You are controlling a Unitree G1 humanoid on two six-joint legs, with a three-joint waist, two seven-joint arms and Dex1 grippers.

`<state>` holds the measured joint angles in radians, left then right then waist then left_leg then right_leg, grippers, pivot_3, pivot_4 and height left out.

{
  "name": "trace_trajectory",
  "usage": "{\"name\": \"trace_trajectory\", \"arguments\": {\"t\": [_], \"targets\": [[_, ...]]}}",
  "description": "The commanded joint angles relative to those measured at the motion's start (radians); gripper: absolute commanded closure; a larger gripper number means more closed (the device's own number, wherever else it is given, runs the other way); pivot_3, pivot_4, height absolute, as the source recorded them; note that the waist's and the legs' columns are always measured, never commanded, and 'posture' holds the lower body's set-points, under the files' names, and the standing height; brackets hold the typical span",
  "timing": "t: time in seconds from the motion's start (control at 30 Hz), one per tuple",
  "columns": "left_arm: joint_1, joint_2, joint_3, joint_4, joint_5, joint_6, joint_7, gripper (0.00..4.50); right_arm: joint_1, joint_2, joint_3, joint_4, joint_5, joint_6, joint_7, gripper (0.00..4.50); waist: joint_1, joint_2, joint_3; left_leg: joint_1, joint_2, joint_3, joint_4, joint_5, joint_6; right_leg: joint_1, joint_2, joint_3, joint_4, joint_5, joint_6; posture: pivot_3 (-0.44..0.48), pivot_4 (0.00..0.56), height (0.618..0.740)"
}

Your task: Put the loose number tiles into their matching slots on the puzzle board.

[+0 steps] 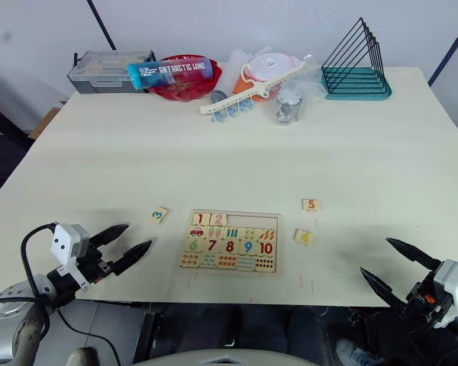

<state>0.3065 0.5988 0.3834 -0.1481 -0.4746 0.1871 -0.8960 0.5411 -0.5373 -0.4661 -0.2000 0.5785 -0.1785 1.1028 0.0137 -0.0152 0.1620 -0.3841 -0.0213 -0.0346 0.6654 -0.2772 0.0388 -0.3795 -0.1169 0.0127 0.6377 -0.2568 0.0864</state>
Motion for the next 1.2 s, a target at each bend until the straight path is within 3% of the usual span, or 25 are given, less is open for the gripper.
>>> {"name": "trace_trajectory", "arguments": {"t": [0.03,0.43,0.7,0.87,1.2], "targets": [[-0.009,0.005,0.008,-0.009,0.001,-0.026,0.000,0.21,0.000,0.003,-0.004,-0.030,0.006,-0.013,-0.006,0.00,0.000,0.000,0.000,0.000,0.000,0.000,0.000,0.000,0.000,0.000,0.000,0.000,0.000,0.000,0.000,0.000,0.150,0.740],[-0.019,-0.026,0.023,-0.081,-0.026,0.015,0.092,0.21,-0.051,-0.056,-0.003,-0.109,0.105,0.112,-0.001,0.00,0.000,0.001,0.000,0.000,0.000,0.000,0.000,0.000,0.000,0.000,0.000,0.000,-0.001,0.000,0.000,0.000,0.150,0.740],[-0.041,-0.095,-0.008,-0.193,0.015,0.112,0.283,0.21,-0.138,-0.164,0.026,-0.174,0.172,0.191,0.111,0.00,0.001,0.000,0.000,-0.001,0.000,0.000,0.000,0.000,0.000,0.000,0.000,-0.001,-0.002,0.000,0.000,0.000,0.150,0.740],[-0.043,-0.164,-0.090,-0.307,0.073,0.216,0.452,0.21,-0.212,-0.214,0.041,-0.151,0.186,0.222,0.183,0.00,0.001,0.000,0.000,-0.002,-0.002,0.000,0.000,0.000,0.000,0.001,0.002,-0.005,-0.004,0.001,0.001,0.000,0.150,0.740],[-0.088,-0.109,-0.160,-0.414,0.127,0.448,0.548,0.21,-0.249,-0.210,0.050,-0.127,0.173,0.238,0.218,0.00,0.002,0.000,0.001,-0.003,-0.001,-0.001,0.001,0.000,0.000,0.001,0.007,-0.005,-0.003,0.001,0.001,0.000,0.150,0.740]]}}
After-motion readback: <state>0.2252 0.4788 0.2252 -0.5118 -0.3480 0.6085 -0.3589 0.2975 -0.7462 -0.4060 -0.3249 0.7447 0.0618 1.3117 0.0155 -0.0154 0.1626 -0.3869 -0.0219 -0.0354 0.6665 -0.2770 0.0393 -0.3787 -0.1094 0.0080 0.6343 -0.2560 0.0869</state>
